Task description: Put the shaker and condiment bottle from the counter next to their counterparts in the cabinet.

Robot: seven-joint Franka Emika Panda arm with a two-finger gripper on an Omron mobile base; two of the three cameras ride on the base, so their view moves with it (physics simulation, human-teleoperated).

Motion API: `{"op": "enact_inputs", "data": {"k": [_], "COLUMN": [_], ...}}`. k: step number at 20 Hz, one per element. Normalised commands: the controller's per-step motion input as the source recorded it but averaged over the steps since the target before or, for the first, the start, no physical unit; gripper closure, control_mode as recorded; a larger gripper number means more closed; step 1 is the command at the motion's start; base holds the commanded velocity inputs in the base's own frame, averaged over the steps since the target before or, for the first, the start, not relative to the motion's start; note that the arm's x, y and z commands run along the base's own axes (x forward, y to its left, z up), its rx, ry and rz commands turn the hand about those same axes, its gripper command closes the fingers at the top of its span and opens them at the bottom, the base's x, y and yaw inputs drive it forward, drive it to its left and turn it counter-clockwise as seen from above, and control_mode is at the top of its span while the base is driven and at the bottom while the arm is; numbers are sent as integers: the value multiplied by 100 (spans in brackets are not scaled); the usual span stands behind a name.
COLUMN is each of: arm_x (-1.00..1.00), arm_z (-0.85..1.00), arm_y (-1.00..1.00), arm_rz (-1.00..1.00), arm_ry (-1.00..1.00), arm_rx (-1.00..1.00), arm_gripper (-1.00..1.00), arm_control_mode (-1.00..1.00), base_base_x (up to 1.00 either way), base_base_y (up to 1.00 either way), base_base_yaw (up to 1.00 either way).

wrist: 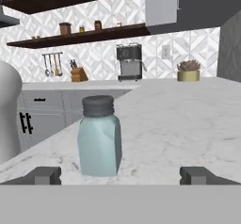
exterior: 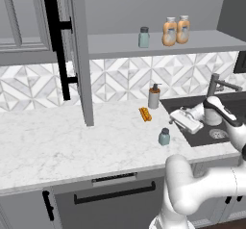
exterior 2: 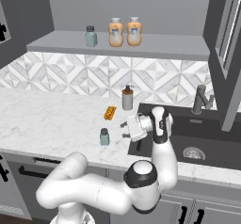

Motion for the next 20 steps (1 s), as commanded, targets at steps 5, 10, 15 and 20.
{"op": "enact_inputs", "data": {"k": [5,10,15,20], "arm_x": [-2,-3,-5,-6], "arm_z": [0,0,-8,-21], "arm_y": [0,0,6,15], "arm_rz": [0,0,0,0], "arm_ry": [0,0,0,0], "arm_rx": [2,0,0,0], "arm_gripper": [-100,-100,-100,-100], "arm_control_mode": [-100,-100,-100,-100], "base_base_x": [0,0,0,0], "base_base_y": [0,0,0,0], "base_base_yaw": [0,0,0,0]}}
